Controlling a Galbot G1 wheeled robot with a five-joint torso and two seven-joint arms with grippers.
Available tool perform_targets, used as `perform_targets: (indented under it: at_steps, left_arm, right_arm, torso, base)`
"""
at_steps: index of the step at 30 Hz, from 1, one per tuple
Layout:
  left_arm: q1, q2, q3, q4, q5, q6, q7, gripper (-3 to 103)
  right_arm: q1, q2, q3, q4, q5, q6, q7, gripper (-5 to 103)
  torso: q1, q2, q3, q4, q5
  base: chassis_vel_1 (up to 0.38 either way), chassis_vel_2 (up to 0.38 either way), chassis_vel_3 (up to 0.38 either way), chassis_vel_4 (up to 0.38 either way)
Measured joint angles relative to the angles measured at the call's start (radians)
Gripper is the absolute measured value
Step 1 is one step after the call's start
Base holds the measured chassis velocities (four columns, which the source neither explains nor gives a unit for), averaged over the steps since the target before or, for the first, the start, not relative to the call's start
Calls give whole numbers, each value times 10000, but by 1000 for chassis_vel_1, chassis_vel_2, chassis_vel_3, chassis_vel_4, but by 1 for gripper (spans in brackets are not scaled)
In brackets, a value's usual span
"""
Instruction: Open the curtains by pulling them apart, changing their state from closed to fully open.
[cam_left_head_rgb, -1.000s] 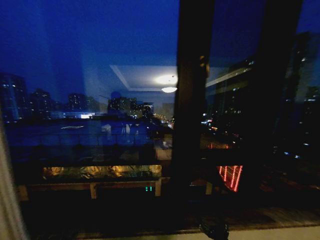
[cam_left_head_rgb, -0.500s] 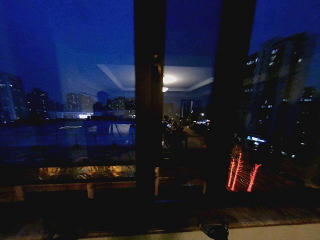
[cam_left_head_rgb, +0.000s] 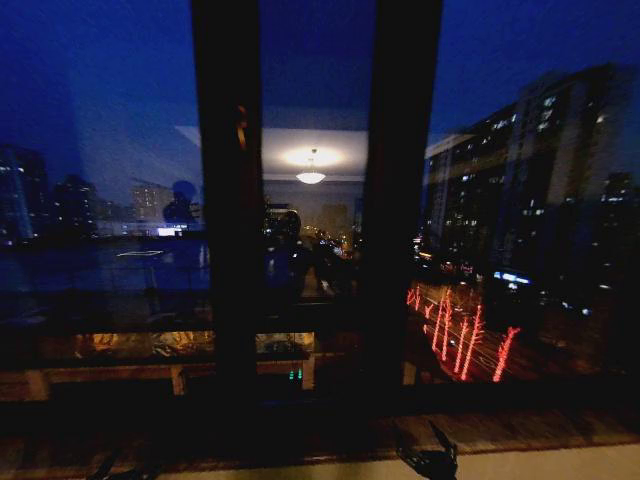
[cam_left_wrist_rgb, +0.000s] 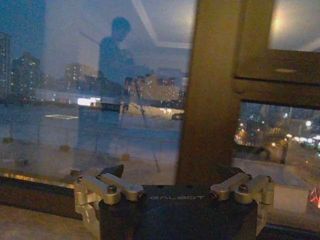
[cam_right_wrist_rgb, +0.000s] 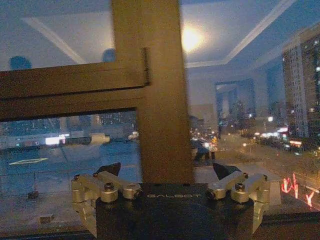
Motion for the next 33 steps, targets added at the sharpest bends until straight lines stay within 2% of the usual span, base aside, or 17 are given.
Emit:
perform_targets:
  at_steps: [3,7,8,13,17,23,33]
  left_arm:
    - [-6,9,11,1,-14,0,-5,100]
    - [-20,13,45,6,-35,2,-19,100]
    - [-26,13,83,7,-42,4,-24,100]
    - [-32,-14,132,8,-44,7,-29,100]
    - [-31,-11,125,10,-48,7,-33,100]
    - [-48,46,81,10,-109,8,-57,100]
    - [-85,31,107,62,-132,-6,-54,100]
  right_arm:
    - [-4,0,17,18,-10,18,-28,100]
    - [25,0,-12,16,-48,304,-33,100]
    - [50,-3,-52,-26,-56,569,-33,100]
    - [35,-3,-58,-60,-144,764,-37,100]
    - [-5,1,-47,-63,-156,808,-40,100]
    - [-23,3,-44,0,-177,835,-82,100]
    - [-30,1,-40,19,-254,835,-117,100]
  torso:
    - [1,0,1,-1,4]
    - [1,0,1,-1,-1]
    - [0,0,1,0,2]
    - [1,-1,1,-4,7]
    - [1,0,1,-1,-5]
    - [2,0,1,1,-1]
    - [1,0,0,3,-3]
  base:
    - [-333,-350,328,346]
    - [-328,-329,311,343]
    - [-256,-228,242,290]
    - [-78,-196,81,197]
    - [66,-117,-81,80]
    - [178,-106,-200,103]
    - [269,-277,-276,308]
